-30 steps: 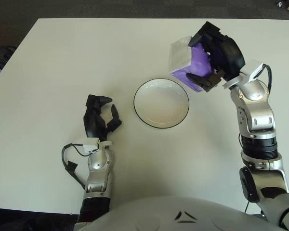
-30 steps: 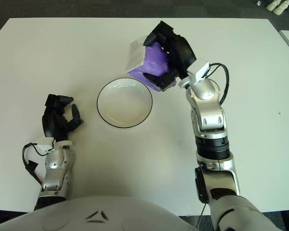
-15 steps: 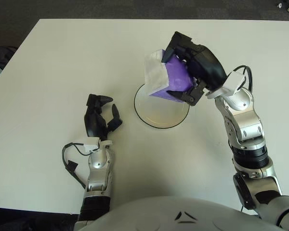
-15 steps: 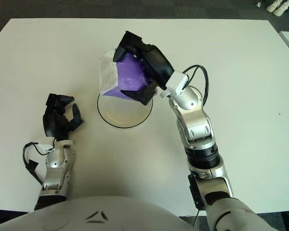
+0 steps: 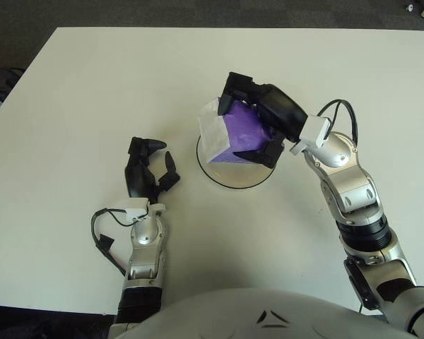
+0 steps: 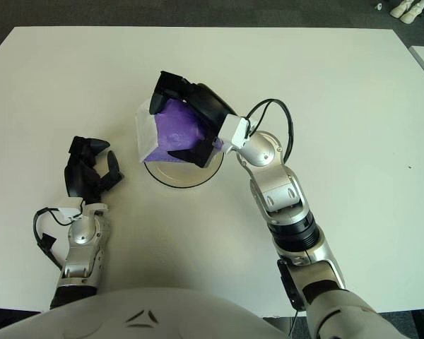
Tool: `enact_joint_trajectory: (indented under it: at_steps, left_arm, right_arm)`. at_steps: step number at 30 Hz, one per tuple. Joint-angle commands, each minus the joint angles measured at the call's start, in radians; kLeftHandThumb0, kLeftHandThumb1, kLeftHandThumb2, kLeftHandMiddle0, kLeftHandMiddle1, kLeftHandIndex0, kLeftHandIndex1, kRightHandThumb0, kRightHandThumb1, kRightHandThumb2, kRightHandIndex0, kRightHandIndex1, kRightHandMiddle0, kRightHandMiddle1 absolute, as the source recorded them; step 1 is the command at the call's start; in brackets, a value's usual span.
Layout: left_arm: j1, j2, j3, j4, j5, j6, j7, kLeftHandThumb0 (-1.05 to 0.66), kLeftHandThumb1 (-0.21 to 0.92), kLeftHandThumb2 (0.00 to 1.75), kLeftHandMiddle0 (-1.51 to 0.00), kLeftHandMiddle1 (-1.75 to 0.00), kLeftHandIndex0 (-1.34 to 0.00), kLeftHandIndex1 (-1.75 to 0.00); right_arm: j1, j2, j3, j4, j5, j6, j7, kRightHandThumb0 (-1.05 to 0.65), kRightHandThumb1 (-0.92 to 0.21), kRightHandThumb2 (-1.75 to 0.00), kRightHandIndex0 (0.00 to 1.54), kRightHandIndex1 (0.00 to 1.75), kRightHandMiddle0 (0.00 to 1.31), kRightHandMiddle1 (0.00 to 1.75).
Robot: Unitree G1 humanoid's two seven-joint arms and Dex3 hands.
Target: Put the tissue paper into the plate.
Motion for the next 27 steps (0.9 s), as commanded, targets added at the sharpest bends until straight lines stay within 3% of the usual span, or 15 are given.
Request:
enact_joint_trajectory:
  at_steps: [1, 27]
  left_arm:
    - [0.057, -0.058, 0.000, 0.031, 0.003, 0.064, 0.032, -0.42, 0.51, 1.08, -0.62, -1.31, -0.45, -1.75]
    - [0.083, -0.027, -0.014, 0.023, -0.027, 0.018, 0.000, -0.43, 0.47, 1.14, -0.67, -1.43, -0.49, -1.75]
  right_arm:
    - [-0.010, -0.028, 0.015, -0.011, -0.023, -0.002, 0.028, 0.00, 0.03, -1.72, 0.87, 1.74, 0.64, 1.75]
    - [-0.007, -0.054, 0.040, 0.088, -0.124, -0.121, 0.064, 0.00, -0.04, -1.63, 0.84, 1.71, 0.58, 1.75]
